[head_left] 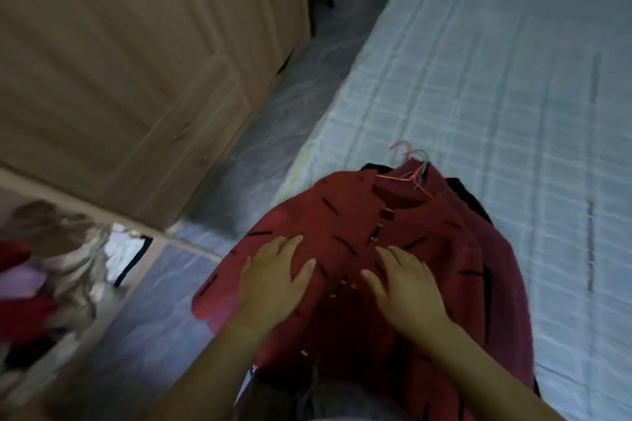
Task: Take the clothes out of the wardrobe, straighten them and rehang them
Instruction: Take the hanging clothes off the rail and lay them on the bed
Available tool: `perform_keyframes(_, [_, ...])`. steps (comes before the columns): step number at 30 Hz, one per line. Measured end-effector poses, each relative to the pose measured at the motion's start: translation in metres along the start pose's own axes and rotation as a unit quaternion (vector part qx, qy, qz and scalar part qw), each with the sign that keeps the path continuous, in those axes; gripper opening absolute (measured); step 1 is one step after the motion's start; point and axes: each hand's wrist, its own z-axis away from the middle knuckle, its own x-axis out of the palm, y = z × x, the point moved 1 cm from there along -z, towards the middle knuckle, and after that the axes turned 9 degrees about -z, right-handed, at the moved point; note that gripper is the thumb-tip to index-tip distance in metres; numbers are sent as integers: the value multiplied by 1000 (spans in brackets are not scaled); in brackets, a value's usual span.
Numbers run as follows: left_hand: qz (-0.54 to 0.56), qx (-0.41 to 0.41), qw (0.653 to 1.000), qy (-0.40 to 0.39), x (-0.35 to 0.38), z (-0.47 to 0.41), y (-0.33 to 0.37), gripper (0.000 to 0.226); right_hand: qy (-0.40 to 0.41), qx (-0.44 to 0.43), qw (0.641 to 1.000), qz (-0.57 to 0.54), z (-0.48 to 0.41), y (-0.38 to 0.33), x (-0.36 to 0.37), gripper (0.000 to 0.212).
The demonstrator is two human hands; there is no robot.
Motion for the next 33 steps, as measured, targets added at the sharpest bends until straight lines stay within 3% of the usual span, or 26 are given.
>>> perform_keyframes(8, [71, -140, 984, 80, -22, 92, -112, 72, -83, -168, 981, 49, -14, -129, 38, 58])
perform_keyframes(15, [95, -225, 953, 180, -73, 179, -259, 65, -93, -303, 948, 11, 15, -314, 121, 55])
perform_keyframes(24, [39, -293, 907, 299, -190, 273, -442, 67, -78, -469, 879, -38, 42, -565, 190, 61])
perform_keyframes(33, [-9, -297, 874, 384, -333, 246, -587, 58, 19, -583, 805, -109, -19, -779, 174, 65])
